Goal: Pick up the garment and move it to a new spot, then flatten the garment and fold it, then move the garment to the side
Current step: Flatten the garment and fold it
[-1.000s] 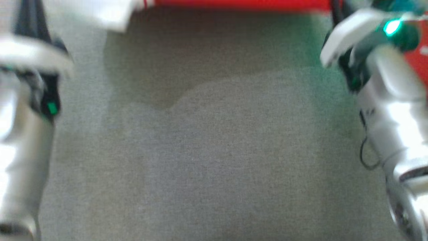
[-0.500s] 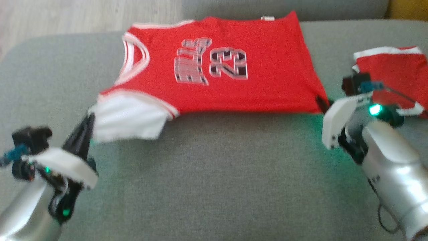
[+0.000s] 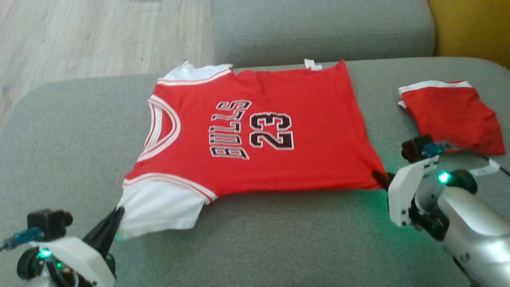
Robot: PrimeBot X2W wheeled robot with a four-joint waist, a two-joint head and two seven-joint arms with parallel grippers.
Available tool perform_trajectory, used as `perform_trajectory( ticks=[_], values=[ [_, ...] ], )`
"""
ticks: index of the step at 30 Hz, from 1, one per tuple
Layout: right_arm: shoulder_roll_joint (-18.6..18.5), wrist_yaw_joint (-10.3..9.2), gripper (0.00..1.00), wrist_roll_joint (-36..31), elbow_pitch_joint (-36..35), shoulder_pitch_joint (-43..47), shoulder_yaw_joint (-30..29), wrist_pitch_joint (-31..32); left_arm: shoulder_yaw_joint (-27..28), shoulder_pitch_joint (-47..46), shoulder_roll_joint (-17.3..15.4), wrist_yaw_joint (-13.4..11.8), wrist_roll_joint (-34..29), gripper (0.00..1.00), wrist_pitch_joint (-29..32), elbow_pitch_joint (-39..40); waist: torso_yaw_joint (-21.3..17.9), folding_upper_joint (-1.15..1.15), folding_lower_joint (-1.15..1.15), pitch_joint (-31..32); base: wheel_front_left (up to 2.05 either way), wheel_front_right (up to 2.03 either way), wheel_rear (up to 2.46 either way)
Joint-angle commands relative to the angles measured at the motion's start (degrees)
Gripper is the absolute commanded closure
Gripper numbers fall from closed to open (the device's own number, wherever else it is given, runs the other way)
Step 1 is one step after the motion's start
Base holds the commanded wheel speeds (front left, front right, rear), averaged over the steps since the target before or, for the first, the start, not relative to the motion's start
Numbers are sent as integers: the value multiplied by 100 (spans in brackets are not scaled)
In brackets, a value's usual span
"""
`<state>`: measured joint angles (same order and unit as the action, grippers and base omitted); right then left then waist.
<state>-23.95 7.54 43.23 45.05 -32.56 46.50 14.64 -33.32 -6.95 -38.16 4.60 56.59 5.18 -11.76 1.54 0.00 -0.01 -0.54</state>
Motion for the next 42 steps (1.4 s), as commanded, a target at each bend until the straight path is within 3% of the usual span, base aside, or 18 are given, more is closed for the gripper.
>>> perform_trajectory(
  ticks=[1,9,15,24,31,42],
  values=[
    [-194,-5,100,80,-192,-5,43,15,300,-199,-330,-64,41,100,0,221,-38,0,1,42,0,0,0],
    [-379,-5,100,337,-606,-17,22,113,489,-80,-398,-411,178,100,3,621,-128,0,1,-20,0,0,0],
    [-359,-5,100,307,-699,-151,-76,206,528,-386,-421,-503,183,100,194,603,-168,0,1,-253,0,0,0],
    [-126,-5,100,183,-593,-570,-343,527,514,-1249,-409,-570,349,100,964,193,-225,0,1,-701,0,0,0],
    [155,-5,100,39,-308,-1005,-559,814,384,-2196,-343,-521,251,100,1541,-386,-229,0,1,-1079,0,0,0],
    [440,-5,100,-252,116,-1684,-683,1043,-176,-3422,-235,-145,-527,100,1909,-1384,-228,0,1,-1590,0,0,0]
  ],
)
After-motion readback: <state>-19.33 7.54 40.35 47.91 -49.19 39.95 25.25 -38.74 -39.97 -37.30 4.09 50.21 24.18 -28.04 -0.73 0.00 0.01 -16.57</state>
